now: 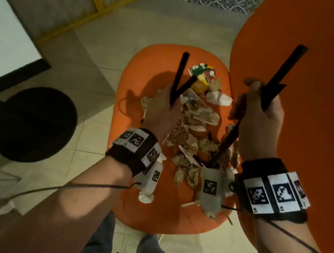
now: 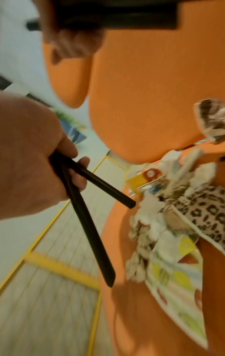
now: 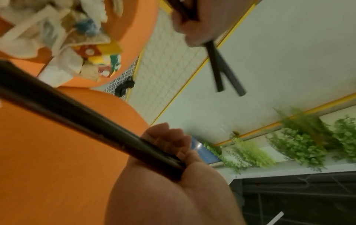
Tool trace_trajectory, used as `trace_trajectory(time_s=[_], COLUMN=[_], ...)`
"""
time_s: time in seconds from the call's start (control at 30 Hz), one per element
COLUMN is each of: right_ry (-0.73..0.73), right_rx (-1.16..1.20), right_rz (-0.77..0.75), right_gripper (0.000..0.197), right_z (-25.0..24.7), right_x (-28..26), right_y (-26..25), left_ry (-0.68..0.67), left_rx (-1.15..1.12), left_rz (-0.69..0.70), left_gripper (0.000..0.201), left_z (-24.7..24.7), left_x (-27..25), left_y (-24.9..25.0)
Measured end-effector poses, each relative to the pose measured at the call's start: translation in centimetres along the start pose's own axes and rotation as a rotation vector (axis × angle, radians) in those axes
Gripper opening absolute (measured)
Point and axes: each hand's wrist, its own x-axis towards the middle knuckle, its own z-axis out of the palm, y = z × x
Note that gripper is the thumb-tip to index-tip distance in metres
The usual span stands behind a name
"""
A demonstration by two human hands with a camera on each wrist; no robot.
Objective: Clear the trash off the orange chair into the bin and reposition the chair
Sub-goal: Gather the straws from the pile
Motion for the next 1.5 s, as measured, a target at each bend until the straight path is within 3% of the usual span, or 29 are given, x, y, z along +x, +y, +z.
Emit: trace_trajectory(time_s=[0.07, 0.13, 0.23, 0.37, 0.53, 0.7, 0.83, 1.0, 1.13, 1.23, 1.33, 1.4, 1.5], right_ry=[-0.092, -0.200, -0.364, -0.596, -0.875, -1.065, -1.180, -1.290, -1.438, -1.539, -1.638, -1.739, -1.844], right_rx=[-0.012, -0.012, 0.062, 0.156, -0.102, -0.455, -0.618, -0.631, -0.771, -0.880, -0.929, -1.069, -1.288], right_rz=[0.100, 0.181, 0.273, 0.396, 0.446, 0.357, 0.253, 0.175, -0.057, -0.260, -0.400, -0.404, -0.394], right_gripper=[0.023, 0.025, 0.022, 0.025, 0.029, 0.047, 0.044, 0.026, 0.036, 0.036, 0.031, 0.047, 0.076], right_z=[2.7, 6.0, 11.7, 20.0, 29.3, 38.3, 45.8, 52.3, 56.5, 58.4, 59.8, 60.5, 60.5], right_x=[-0.8, -2.6, -7.4, -16.8, -31.5, -45.0, -54.4, -61.7, -64.9, -66.6, -67.9, -68.4, -68.7], right_y=[0.3, 0.5, 0.4, 1.5, 3.5, 5.2, 6.8, 11.0, 14.5, 16.5, 18.3, 19.1, 19.9], left_ry=[0.148, 0.236, 0.230, 0.245, 0.507, 0.755, 0.908, 0.998, 1.057, 0.992, 0.865, 0.697, 0.380], left_rx=[-0.185, -0.306, -0.345, -0.308, -0.430, -0.632, -0.550, -0.469, -0.468, -0.321, -0.227, -0.136, -0.011], left_rz=[-0.106, -0.233, -0.372, -0.518, -0.700, -0.803, -0.846, -0.823, -0.818, -0.777, -0.650, -0.644, -0.806], left_gripper=[0.028, 0.013, 0.018, 0.025, 0.004, 0.016, 0.012, 0.013, 0.011, 0.018, 0.022, 0.035, 0.073], left_z=[-4.0, -8.0, -13.5, -20.2, -29.3, -38.6, -45.2, -50.0, -51.4, -50.7, -49.2, -48.6, -48.0], left_x=[-1.3, -3.3, -8.6, -18.0, -30.7, -40.2, -46.2, -50.1, -51.3, -51.5, -51.8, -52.0, -52.4], left_y=[-0.5, -2.2, -6.9, -15.1, -24.6, -33.3, -41.1, -47.8, -52.3, -55.4, -58.0, -59.4, -60.5])
